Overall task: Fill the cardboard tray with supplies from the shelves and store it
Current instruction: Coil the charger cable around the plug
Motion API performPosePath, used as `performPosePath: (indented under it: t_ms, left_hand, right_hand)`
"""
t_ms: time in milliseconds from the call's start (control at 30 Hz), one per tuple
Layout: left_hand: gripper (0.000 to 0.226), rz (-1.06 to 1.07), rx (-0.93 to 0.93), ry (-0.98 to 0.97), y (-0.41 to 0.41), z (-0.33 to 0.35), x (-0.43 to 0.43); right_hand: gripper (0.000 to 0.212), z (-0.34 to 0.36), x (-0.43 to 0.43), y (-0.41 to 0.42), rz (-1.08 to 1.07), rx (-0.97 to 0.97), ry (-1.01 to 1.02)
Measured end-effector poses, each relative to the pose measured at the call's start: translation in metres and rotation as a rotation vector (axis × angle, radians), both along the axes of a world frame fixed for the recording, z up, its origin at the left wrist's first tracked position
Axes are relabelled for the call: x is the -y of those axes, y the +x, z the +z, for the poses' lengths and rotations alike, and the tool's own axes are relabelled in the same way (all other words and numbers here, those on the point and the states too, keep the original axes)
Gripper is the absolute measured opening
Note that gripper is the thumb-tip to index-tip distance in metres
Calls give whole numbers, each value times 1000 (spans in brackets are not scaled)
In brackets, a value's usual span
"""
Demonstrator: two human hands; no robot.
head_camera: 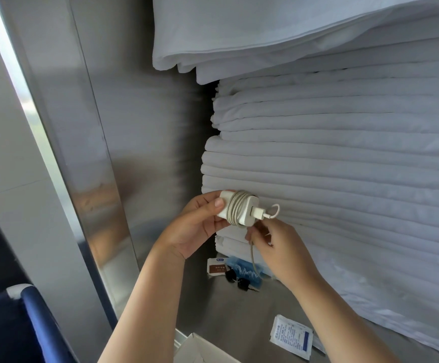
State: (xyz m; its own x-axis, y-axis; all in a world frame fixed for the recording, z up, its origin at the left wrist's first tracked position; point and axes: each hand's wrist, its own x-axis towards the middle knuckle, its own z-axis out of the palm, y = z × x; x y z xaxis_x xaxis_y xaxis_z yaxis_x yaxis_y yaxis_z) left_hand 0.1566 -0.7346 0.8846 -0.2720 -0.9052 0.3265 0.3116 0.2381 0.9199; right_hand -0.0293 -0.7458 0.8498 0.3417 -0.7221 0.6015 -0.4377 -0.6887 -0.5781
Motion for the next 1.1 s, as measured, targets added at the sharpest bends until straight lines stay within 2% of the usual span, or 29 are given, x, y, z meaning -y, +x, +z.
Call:
performPosePath:
  t_ms: [167, 267, 333, 500, 633, 767, 900, 1100]
  left_hand:
    - [61, 121, -141, 68, 1, -1, 3]
    - [36, 190, -248, 99, 4, -2, 4]
    - [30, 234, -285, 120, 4, -2, 5]
    - [37, 347, -352, 158, 2, -1, 8]
    - [32, 443, -294, 147, 3, -2, 9]
    - [30, 486, -215, 140, 2, -3, 11]
    - [35, 509, -133, 150, 2, -3, 11]
    - [18, 574, 10, 138, -3, -2, 10]
  right_hand:
    - [5, -9, 0, 4, 63, -47, 145]
    - [5, -13, -3, 8, 84, -144, 162]
    - [6, -14, -6, 12, 96, -184, 137]
    - [10, -15, -15, 19, 94, -284, -44]
    - [19, -7, -20, 20, 21, -289, -193]
    - [26, 2, -23, 17, -88, -179, -356]
    - [25, 5, -20, 13, -182, -98, -429]
    - [27, 11, -16, 5, -280, -7, -524]
